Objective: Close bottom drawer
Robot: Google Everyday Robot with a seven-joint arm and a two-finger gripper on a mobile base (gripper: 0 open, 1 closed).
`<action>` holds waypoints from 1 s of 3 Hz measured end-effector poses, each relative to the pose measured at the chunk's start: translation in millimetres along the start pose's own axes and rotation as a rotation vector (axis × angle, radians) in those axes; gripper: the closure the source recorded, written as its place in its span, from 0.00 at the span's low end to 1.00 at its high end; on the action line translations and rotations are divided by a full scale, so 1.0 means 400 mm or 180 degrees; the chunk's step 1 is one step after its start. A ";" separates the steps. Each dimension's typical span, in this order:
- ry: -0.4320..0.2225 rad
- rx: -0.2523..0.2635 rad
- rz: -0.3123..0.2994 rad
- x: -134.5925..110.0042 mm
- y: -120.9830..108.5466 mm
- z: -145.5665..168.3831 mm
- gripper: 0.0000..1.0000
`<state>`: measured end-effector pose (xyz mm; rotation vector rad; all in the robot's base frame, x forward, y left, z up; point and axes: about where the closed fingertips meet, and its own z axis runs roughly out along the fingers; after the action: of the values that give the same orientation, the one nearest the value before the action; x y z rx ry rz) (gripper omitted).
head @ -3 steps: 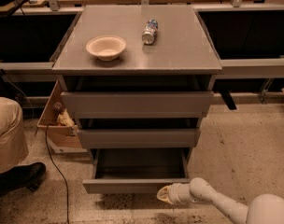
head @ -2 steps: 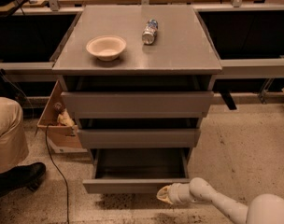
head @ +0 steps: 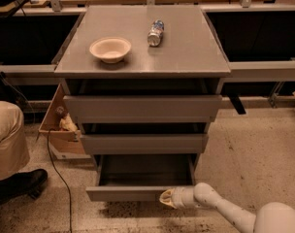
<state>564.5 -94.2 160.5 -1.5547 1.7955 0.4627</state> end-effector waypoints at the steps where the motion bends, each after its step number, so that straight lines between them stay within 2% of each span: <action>1: -0.0063 0.0051 -0.0068 -0.018 -0.023 0.018 1.00; 3: -0.0290 0.0144 -0.0264 -0.069 -0.082 0.076 1.00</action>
Offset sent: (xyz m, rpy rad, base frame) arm 0.0474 0.0278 0.0079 0.0643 -0.1286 0.0402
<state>605.0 -61.3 165.0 -1.5458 1.6552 0.4429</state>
